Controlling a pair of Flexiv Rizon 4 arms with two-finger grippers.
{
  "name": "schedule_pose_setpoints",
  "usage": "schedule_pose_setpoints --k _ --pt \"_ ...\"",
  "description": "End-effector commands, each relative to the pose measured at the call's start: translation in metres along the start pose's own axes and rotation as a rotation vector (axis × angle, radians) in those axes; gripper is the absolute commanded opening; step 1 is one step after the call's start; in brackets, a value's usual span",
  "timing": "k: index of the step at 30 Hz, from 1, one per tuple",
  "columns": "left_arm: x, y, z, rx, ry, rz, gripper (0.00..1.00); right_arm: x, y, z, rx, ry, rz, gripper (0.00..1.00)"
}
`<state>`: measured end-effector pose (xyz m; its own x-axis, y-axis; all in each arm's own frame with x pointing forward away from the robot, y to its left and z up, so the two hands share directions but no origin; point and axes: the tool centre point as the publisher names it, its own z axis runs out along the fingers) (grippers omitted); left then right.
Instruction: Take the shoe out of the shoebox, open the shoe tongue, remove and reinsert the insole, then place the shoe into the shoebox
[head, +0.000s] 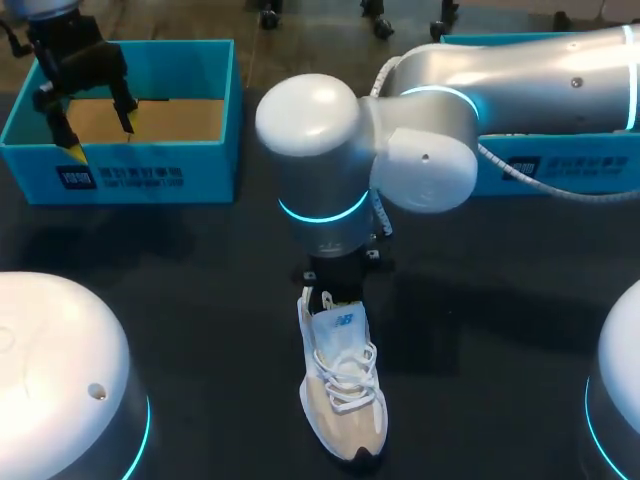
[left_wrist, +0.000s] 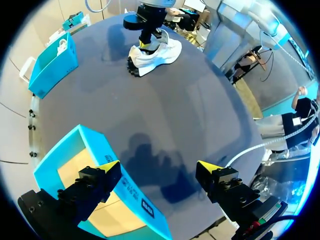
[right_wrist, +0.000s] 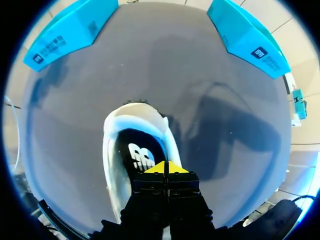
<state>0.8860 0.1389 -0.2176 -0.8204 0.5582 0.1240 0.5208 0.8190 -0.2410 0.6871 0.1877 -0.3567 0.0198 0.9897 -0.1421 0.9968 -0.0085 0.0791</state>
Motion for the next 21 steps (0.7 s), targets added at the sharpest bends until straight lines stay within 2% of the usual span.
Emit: schedule_pose_setpoints --k 1,7,11,14,21 --pt "0.0 0.0 0.0 -0.002 0.001 0.001 1.0 0.008 -0.003 0.02 -0.054 -0.029 0.11 0.0" --pt "0.0 0.0 0.0 -0.002 0.001 0.001 1.0 0.009 -0.003 0.042 -0.029 0.012 0.108 0.0" --pt "0.0 0.0 0.0 -0.002 0.001 0.001 1.0 0.01 -0.003 0.048 -0.022 0.034 0.097 0.0" --pt "0.0 0.0 0.0 -0.002 0.001 0.001 1.0 0.011 -0.005 0.042 -0.029 0.036 0.088 0.0" --pt "0.0 0.0 0.0 -0.002 0.001 0.001 1.0 0.018 -0.008 0.016 -0.075 -0.031 0.062 0.0"
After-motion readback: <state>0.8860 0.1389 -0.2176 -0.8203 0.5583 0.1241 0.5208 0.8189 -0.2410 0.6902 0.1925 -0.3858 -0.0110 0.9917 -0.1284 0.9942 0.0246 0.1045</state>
